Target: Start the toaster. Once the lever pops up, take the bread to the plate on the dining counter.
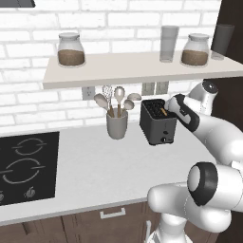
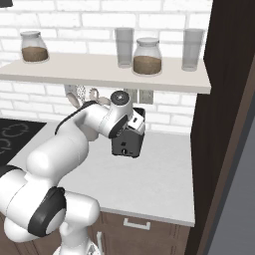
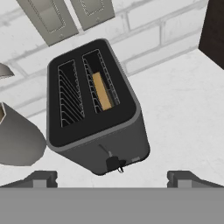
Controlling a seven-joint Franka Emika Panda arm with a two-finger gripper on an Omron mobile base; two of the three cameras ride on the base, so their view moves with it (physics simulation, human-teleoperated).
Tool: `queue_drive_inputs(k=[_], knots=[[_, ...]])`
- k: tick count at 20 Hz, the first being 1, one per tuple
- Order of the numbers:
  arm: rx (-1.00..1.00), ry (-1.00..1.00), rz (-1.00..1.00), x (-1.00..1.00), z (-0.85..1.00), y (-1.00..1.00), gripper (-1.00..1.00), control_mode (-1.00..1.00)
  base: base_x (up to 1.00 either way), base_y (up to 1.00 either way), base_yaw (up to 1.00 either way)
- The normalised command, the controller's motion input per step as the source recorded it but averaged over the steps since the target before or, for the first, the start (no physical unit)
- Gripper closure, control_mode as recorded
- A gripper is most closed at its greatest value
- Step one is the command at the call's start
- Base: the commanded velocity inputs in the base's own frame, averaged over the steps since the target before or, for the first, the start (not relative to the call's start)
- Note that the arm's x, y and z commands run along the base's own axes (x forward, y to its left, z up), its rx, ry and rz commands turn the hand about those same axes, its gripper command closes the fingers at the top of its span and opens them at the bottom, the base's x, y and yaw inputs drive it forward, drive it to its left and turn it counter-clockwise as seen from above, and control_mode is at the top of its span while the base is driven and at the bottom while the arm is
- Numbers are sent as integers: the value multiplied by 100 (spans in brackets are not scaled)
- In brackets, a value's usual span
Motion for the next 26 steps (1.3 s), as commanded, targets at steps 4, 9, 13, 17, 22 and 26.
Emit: queue_drive_inputs(k=[4, 9, 13, 17, 22, 26], knots=[[0, 0, 0, 0, 0, 0, -100, -100, 0, 0, 0], [0, 0, 0, 0, 0, 0, -100, -100, 0, 0, 0], [0, 0, 0, 0, 0, 0, -100, -100, 0, 0, 0], [0, 0, 0, 0, 0, 0, -100, -100, 0, 0, 0], [0, 0, 0, 0, 0, 0, -100, -100, 0, 0, 0], [0, 0, 0, 0, 0, 0, -100, -100, 0, 0, 0]])
